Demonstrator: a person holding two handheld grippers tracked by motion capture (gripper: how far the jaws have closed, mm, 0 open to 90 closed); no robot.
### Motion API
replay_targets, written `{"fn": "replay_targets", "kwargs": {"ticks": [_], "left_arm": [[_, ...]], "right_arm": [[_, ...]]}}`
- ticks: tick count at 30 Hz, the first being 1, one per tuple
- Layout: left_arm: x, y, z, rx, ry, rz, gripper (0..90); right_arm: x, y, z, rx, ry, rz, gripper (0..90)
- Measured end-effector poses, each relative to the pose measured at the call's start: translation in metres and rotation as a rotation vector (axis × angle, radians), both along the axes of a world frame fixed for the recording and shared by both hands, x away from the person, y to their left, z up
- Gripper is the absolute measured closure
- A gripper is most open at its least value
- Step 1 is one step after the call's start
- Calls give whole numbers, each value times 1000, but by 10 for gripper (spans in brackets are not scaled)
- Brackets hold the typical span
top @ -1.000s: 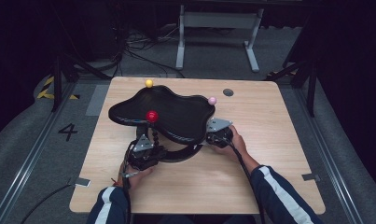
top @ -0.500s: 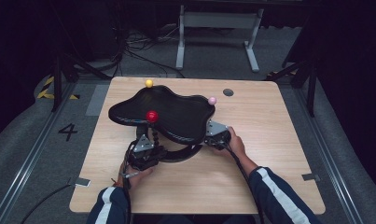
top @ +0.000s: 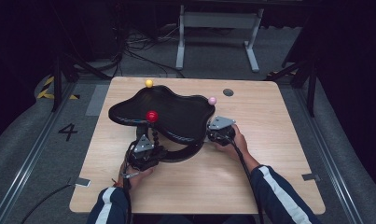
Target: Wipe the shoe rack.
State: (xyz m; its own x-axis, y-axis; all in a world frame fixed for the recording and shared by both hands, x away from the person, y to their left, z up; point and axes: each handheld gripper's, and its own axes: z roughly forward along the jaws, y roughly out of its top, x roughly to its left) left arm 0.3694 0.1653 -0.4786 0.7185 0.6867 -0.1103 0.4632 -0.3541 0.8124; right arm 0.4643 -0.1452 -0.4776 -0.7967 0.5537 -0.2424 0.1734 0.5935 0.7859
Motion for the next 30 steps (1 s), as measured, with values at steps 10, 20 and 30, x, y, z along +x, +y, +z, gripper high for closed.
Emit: {"fn": "replay_targets", "kwargs": {"ticks": [10,20,30], "left_arm": [[-1,0,0,6,1,1,719],[-1,-3,0,-1,6,-6,719],[-4,-10,0,5,-8,-30,720]], "right_arm": [[-17,13,0,20,22,112,772],[3,-10,-3,45,6,-34,762],[13,-20,-1,7,2,-131,743]]}}
